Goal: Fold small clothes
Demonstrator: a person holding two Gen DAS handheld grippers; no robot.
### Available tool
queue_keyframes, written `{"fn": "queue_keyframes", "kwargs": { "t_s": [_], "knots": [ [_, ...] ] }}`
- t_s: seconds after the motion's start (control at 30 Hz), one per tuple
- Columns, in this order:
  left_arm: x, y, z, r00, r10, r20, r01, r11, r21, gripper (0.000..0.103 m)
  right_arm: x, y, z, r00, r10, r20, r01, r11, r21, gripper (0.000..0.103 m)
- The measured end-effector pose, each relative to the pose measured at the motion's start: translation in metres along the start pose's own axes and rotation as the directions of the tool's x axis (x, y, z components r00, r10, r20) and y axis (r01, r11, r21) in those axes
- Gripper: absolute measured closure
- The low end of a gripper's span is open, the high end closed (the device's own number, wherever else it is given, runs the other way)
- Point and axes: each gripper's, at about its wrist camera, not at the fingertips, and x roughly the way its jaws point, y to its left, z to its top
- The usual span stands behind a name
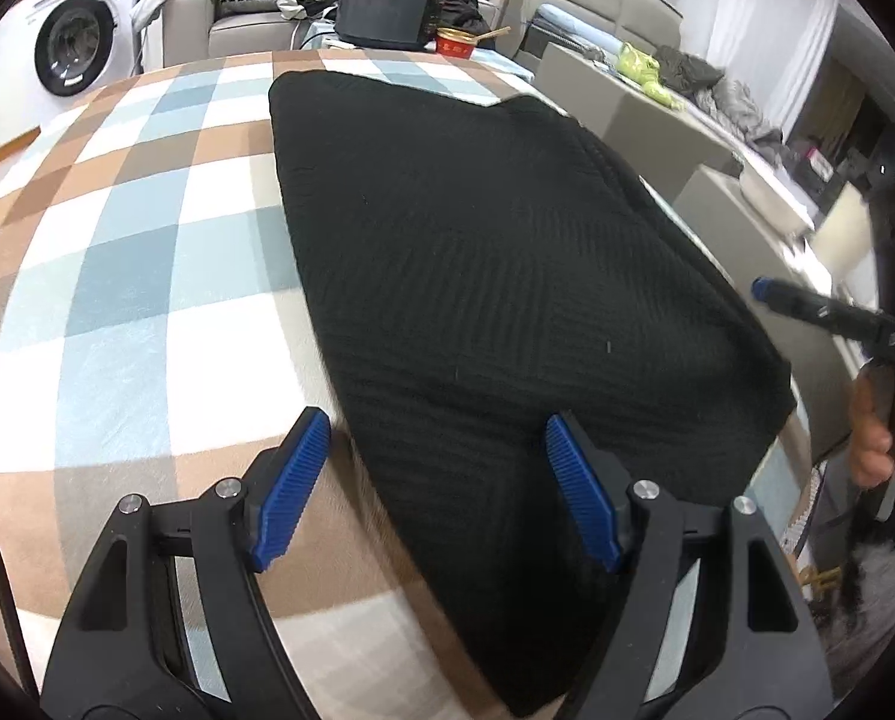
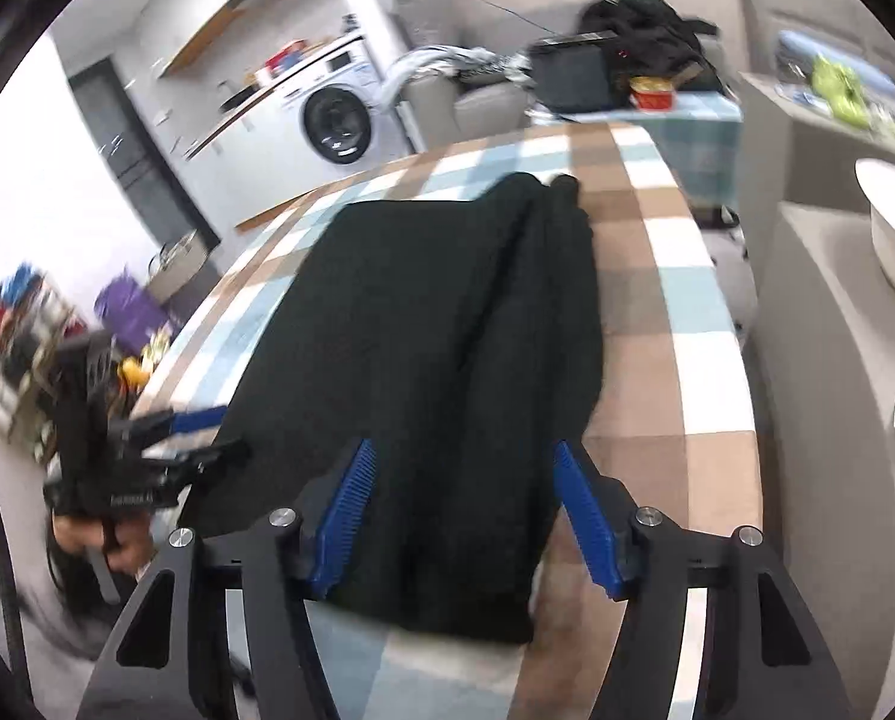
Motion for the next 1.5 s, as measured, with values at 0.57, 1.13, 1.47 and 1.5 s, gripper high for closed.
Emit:
{"fn": "queue_keyframes", "kwargs": {
  "t_s": [0.57, 1.13, 1.47, 1.5],
  "knots": [
    [0.004, 0.043, 0.024, 0.999, 0.012, 0.049, -0.007, 0.995, -0.099, 0.083, 0.068, 0.021, 0.012, 0.995, -0.038, -0.088, 0.031, 0.997, -0.076, 0.07],
    [0.001, 0.123, 0.055, 0.986, 0.156, 0.06, -0.14, 0.969, -0.203, 0.074, 0.128, 0.068, 0.054, 0.994, 0.02, -0.107, -0.025, 0.999, -0.039, 0.06],
    [-0.015, 0.099, 0.016, 0.981, 0.176, 0.076, -0.163, 0.975, -0.148, 0.069, 0.111, 0.058, 0.029, 0.985, 0.11, -0.132, -0.111, 0.994, -0.001, 0.074],
    [-0.016, 0.097, 0.014, 0.982, 0.17, 0.083, -0.157, 0.977, -0.144, 0.071, 0.113, 0.058, 0.03, 0.986, 0.108, -0.127, -0.109, 0.994, 0.003, 0.076]
  ]
}}
